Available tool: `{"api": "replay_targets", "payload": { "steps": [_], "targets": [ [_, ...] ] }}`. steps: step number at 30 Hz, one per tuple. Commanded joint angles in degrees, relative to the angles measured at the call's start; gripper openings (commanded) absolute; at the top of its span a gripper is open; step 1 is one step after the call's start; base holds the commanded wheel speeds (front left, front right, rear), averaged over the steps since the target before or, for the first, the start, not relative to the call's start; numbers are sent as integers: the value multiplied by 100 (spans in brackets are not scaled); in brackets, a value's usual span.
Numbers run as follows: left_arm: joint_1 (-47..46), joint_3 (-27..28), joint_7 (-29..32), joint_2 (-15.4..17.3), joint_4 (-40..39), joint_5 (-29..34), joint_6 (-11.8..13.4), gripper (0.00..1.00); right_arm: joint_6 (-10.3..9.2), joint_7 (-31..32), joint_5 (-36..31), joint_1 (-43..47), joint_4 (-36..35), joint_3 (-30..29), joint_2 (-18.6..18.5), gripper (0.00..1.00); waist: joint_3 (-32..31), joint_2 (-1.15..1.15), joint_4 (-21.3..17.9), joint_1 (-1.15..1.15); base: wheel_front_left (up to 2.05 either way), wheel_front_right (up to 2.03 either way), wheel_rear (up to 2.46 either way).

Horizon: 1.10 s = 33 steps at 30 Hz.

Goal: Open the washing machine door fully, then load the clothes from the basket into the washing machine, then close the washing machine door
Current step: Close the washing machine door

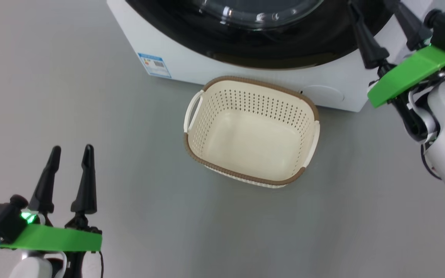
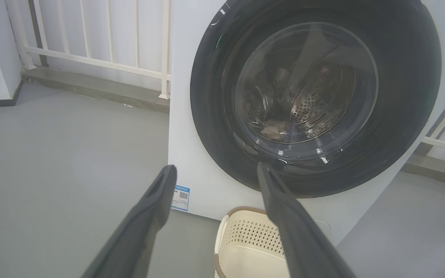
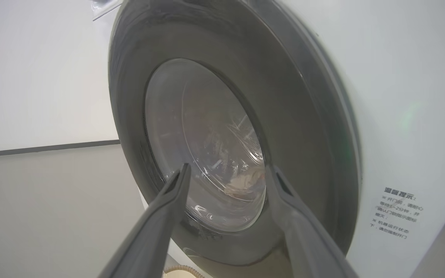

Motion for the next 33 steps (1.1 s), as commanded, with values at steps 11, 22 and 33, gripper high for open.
{"api": "replay_targets", "payload": {
  "steps": [11, 22, 33],
  "targets": [
    [279, 128, -36, 319, 68, 64, 4, 100, -15, -28, -293, 1303, -753, -167, 156, 100, -971, 0, -563, 0, 0, 0, 0],
    [589, 68, -36, 371, 167, 80, 4, 100, -15, -28, -494, 2436, -1328, -267, 127, 100, -1671, 0, -1139, 0, 0, 0, 0],
    [792, 176, -36, 407, 229, 97, 4, 100, -15, -28, -583, 3288, -1679, -734, 127, 100, -1940, 0, -1645, 0, 0, 0, 0]
  ]
}}
